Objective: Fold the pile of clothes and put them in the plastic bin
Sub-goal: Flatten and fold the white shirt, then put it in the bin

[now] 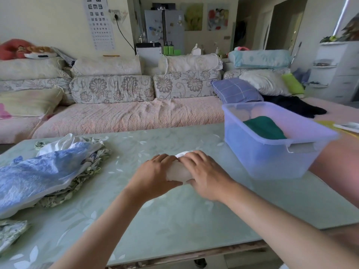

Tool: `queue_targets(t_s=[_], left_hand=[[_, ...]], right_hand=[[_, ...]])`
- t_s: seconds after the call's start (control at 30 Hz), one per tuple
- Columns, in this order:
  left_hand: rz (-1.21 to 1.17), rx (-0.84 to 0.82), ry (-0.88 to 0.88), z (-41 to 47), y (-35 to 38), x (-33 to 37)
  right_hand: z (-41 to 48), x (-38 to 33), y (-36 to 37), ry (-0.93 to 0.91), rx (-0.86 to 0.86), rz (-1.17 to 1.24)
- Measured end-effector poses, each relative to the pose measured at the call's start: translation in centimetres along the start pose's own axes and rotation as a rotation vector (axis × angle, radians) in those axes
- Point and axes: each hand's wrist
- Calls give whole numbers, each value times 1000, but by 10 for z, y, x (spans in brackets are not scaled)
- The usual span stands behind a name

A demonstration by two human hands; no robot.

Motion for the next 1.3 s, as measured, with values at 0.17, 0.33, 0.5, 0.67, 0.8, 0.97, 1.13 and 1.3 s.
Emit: queue_targets(t_s=[0.17, 0.33, 0.5, 0.67, 0.8, 0.97, 1.13, 1.3], left_hand=[[-178, 101, 90, 76, -19, 72], [-263, 123, 127, 165, -26, 144], [-327, -151, 103, 231, -1, 201], [-273, -485, 21, 269, 44, 241], [-185, -743, 29, 274, 78, 253], [40, -1024, 34, 281, 115, 261], [254, -1124, 54, 291, 145, 263], [294, -1018, 85, 287, 162, 267]], right_hand=[[-12, 74, -91, 11, 90, -158], [-26, 157, -165, 109, 86, -184], [-54, 238, -199, 346, -116, 32], [-82, 295, -196, 498, -348, 212], [-97, 310, -177, 520, -526, 337], [-103, 327, -135, 533, -794, 389], [-101, 343, -104, 605, -993, 406], [-105, 350, -80, 605, -1019, 372]])
Point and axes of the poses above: each hand's wrist, its own z-axis towards the middle knuckle, its own y-axis out of the palm, x = y × z, and after that the axes turned 9 degrees about -y, right-handed
